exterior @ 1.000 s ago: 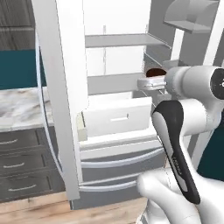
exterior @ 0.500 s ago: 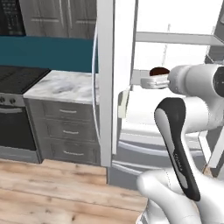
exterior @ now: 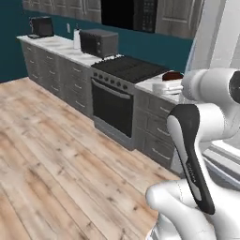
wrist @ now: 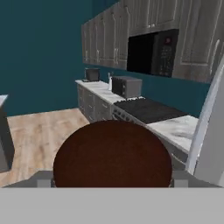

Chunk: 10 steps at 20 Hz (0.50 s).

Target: Take the cupcakes from the fridge and place them on the empty tray on the dining counter.

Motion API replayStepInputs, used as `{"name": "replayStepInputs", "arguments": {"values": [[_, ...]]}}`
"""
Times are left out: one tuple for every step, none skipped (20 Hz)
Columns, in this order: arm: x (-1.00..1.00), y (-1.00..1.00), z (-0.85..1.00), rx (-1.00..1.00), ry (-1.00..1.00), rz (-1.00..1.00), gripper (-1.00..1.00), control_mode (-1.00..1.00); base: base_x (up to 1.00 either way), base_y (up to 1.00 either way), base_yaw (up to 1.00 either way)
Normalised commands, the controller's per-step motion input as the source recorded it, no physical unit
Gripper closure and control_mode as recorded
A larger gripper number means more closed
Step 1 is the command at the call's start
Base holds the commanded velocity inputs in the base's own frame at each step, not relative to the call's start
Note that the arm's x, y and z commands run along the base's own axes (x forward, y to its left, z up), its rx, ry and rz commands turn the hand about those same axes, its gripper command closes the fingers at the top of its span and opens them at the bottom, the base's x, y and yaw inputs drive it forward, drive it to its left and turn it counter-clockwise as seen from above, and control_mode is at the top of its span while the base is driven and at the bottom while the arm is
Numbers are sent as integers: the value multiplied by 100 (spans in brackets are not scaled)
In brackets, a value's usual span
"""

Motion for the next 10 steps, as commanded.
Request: {"name": "replayStepInputs", "arguments": {"values": [[0, 0, 0, 0, 0, 0, 100, 100, 0, 0, 97], [0, 0, 0, 0, 0, 0, 100, 100, 0, 0, 97], [0, 0, 0, 0, 0, 0, 100, 100, 0, 0, 93], [0, 0, 0, 0, 0, 0, 100, 100, 6, 0, 90], [0, 0, 0, 0, 0, 0, 100, 100, 10, 0, 85], [0, 0, 0, 0, 0, 0, 100, 100, 23, 0, 81], [0, 0, 0, 0, 0, 0, 100, 100, 41, 0, 73], [0, 0, 0, 0, 0, 0, 100, 100, 53, 0, 68], [0, 0, 0, 0, 0, 0, 100, 100, 67, 0, 64], [0, 0, 0, 0, 0, 0, 100, 100, 95, -9, 55]]}}
